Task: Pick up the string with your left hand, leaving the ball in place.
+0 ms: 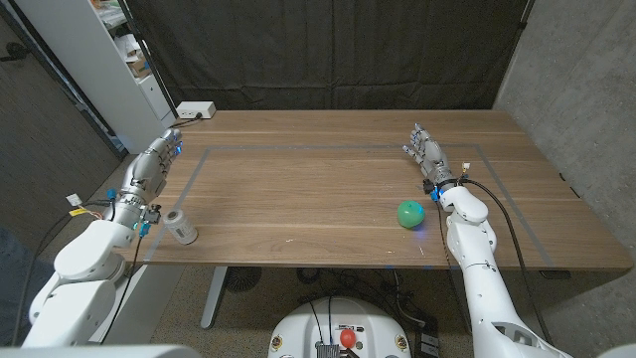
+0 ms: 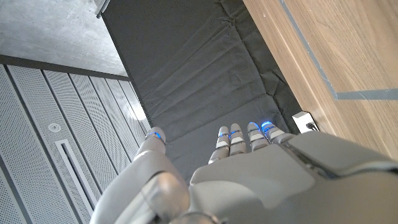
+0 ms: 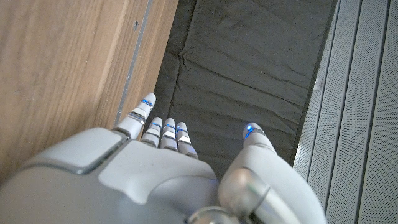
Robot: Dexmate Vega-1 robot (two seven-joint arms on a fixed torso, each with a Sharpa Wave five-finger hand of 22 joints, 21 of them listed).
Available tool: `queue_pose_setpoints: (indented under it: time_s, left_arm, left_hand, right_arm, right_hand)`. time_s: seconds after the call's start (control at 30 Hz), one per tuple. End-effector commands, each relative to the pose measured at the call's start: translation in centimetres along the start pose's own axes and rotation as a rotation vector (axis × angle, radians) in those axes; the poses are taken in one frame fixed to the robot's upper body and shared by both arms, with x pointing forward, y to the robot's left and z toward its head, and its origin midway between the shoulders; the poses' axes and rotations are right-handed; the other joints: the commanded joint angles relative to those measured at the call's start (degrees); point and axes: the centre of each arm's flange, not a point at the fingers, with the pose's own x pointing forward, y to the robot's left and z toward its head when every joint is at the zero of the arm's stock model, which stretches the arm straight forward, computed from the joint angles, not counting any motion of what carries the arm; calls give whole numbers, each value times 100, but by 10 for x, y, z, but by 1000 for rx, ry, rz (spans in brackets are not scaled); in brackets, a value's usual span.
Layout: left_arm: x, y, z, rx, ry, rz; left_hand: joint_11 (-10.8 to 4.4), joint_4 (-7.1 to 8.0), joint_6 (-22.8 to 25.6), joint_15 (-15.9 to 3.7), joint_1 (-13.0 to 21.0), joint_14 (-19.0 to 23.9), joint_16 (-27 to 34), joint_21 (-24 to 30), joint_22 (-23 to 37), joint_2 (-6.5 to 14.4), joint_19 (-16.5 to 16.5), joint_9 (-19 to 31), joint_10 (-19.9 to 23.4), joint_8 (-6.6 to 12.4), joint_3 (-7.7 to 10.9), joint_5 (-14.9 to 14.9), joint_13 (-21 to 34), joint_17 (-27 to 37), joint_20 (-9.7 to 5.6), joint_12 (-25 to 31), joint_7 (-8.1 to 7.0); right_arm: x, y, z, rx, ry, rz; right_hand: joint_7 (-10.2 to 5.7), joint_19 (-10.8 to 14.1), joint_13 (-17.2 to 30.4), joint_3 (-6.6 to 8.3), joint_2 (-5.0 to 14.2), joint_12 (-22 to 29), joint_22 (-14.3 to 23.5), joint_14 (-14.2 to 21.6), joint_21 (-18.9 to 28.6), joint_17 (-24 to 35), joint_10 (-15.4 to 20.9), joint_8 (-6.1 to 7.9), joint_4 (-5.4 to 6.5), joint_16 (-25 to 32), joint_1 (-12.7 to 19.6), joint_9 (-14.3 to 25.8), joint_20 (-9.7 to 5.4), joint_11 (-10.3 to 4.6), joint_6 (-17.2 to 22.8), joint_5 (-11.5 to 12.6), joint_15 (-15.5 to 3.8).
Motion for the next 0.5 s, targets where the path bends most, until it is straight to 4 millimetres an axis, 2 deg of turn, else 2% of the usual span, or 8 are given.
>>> queue_pose_setpoints:
  time_s: [0.03, 0.5]
  left_arm:
    - [-15, 15, -2, 11, 13, 21]
    - [-30, 22, -5, 36, 28, 40]
  left_hand:
    - [6, -37, 73, 22, 16, 55, 32, -7, 22, 46, 27, 26, 67, 53, -8, -4, 16, 7, 14, 25, 8]
    - [9, -50, 102, 21, 18, 92, 37, -17, 23, 46, 56, 27, 92, 55, -14, -5, 16, 7, 32, 28, 1]
  right_arm:
    - [3, 4, 1, -6, 3, -5]
    - [10, 10, 0, -9, 8, 4]
  right_hand:
    - [-5, -1, 24, -9, 47, 12, 23, -11, 0, 26, 37, 17, -26, 15, 10, 30, -7, 4, 22, 33, 0]
    - [-4, 1, 24, -15, 51, 11, 23, -5, 1, 27, 38, 16, -32, 16, 9, 30, -10, 6, 23, 36, 1]
